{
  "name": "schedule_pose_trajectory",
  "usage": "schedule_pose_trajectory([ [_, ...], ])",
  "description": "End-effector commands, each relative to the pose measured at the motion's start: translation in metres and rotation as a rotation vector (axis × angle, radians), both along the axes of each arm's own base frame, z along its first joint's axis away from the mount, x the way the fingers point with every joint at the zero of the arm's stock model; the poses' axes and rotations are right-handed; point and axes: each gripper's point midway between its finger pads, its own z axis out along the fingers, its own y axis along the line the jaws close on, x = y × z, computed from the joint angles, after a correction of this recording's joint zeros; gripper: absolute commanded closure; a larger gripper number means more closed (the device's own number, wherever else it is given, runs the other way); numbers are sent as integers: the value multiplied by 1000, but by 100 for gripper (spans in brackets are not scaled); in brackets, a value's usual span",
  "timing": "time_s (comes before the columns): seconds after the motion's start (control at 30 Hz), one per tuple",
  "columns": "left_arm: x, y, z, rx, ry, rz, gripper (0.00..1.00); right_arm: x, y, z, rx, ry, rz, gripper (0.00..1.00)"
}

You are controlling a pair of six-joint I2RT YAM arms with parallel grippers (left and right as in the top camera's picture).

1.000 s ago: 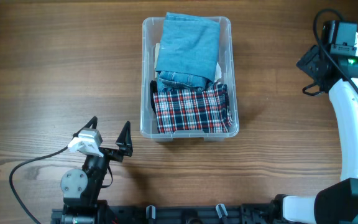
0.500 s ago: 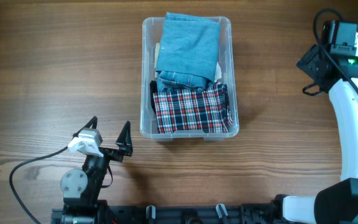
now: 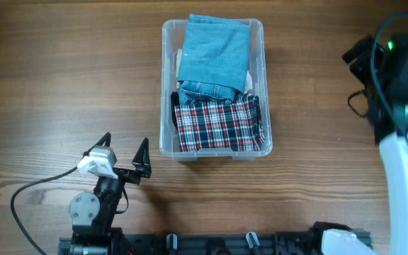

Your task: Pack container

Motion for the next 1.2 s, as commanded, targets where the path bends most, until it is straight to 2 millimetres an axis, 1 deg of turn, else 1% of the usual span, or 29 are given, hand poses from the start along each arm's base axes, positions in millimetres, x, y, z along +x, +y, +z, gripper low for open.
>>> schedule_pose_trajectory([
  [0.0,0,3,-1,16,-5,14,0,-21,10,-10,15,-63,44,0],
  [0.13,0,3,-1,16,-5,14,0,-32,20,-12,23,-164,87,0],
  [0.33,0,3,-1,16,-5,14,0,-45,28,-16,19,-270,120,1],
  [0.43,0,3,-1,16,-5,14,0,-59,30,-17,11,-315,125,0],
  [0.63,0,3,-1,16,-5,14,0,-89,37,-9,-31,-420,150,0],
  [0.73,0,3,-1,16,-6,14,0,-100,41,-8,-36,-462,160,0],
  [0.97,0,3,-1,16,-5,14,0,-112,45,-15,-45,-531,178,0],
  [1.17,0,3,-1,16,-6,14,0,-120,59,-25,-64,-604,231,0],
])
